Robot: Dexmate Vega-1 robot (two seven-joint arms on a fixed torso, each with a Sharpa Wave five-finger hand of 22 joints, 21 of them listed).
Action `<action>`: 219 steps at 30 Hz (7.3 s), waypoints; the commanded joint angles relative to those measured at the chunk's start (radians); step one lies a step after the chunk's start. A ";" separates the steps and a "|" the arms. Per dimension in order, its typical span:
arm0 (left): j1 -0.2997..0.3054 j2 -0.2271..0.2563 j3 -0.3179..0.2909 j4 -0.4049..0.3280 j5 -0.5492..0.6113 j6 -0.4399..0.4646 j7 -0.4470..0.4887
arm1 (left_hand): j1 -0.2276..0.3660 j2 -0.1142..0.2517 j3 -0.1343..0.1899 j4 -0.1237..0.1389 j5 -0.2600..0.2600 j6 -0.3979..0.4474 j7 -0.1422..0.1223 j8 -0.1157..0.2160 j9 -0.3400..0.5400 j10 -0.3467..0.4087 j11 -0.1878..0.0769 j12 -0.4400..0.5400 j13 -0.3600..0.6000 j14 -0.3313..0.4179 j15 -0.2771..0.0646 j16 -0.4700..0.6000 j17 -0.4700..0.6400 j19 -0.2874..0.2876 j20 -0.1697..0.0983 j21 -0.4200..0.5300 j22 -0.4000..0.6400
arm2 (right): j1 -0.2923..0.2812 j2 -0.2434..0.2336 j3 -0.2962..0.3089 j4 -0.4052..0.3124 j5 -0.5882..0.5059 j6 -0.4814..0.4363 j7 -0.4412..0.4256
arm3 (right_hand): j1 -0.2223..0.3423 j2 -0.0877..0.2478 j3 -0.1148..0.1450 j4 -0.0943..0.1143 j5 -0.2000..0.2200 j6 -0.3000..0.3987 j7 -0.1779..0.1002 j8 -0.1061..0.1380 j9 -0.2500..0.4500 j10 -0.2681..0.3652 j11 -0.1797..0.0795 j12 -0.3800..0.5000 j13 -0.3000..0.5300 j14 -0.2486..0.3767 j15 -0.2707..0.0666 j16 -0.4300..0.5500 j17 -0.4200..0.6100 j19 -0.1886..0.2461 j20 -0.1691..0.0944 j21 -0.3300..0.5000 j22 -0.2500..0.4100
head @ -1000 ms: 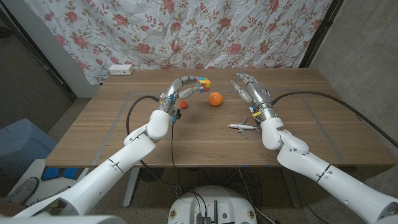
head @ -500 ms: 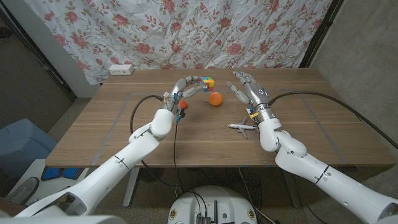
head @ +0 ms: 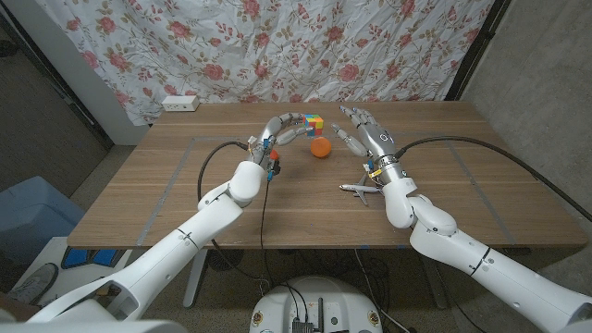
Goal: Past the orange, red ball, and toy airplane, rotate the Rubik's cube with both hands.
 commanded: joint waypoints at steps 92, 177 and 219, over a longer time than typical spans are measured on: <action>-0.011 -0.093 0.012 0.102 -0.106 -0.098 0.017 | -0.012 0.004 -0.003 -0.013 0.012 0.063 0.023 -0.008 0.003 0.023 -0.006 0.000 -0.014 0.009 -0.112 0.000 -0.004 -0.006 -0.003 0.004 0.006 | 0.009 -0.013 -0.040 -0.064 -0.101 -0.022 0.204 | -0.025 0.022 0.019 0.032 0.013 0.081 -0.003 0.034 0.008 -0.033 -0.008 0.008 0.006 -0.047 0.013 0.005 0.016 -0.040 0.009 0.003 0.004; -0.015 -0.127 0.007 0.140 -0.208 -0.124 -0.008 | -0.006 -0.001 -0.005 -0.011 0.011 0.090 0.026 -0.022 0.002 0.058 -0.007 -0.001 -0.019 0.020 -0.113 0.001 -0.001 -0.007 -0.007 0.003 0.005 | -0.024 -0.019 0.003 -0.076 -0.046 0.004 0.161 | -0.018 0.020 0.035 0.033 0.018 0.095 -0.004 0.015 0.007 -0.042 -0.029 0.013 0.007 -0.051 0.000 0.010 0.017 -0.044 0.007 0.006 0.004; -0.041 0.091 0.025 0.007 -0.017 -0.023 -0.126 | -0.015 0.016 -0.002 -0.008 0.010 0.072 0.038 -0.044 0.005 0.042 -0.002 -0.005 -0.010 0.009 -0.099 -0.004 -0.002 -0.016 0.007 0.002 0.006 | -0.056 0.031 0.156 0.052 0.367 0.302 0.065 | -0.024 -0.003 0.028 0.031 0.015 0.084 -0.004 0.008 0.006 -0.039 -0.043 0.012 0.007 -0.043 0.002 0.015 0.018 -0.038 0.009 0.006 0.004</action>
